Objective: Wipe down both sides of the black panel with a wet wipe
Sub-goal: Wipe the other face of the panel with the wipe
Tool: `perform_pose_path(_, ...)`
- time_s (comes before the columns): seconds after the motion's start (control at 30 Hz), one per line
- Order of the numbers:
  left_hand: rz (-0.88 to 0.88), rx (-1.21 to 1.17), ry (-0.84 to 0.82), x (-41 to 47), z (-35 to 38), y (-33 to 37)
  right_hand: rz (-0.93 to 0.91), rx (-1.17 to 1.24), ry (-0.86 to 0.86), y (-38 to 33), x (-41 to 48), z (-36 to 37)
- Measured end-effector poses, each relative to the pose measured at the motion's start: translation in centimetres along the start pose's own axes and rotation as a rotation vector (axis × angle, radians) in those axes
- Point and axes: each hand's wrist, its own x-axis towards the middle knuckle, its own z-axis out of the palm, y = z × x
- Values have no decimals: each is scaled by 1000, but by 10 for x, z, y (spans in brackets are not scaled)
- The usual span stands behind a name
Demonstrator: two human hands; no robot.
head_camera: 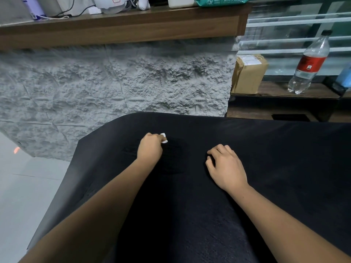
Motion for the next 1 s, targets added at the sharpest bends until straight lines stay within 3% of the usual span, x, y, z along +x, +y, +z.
perform_pose_path(0.17,-65,25,74,0,-11,-41,8,4,-9,1,0,1)
perform_pose_path(0.5,-244,31,65,5,-29,-90,1,-1,6,1,1,3)
perform_pose_path(0.67,-296,35,116,7,-22,-71,9,-18,13,0,2,4)
perform_pose_path(1.0,-177,-13,81,18,1,-3,1,-17,13,0,2,3)
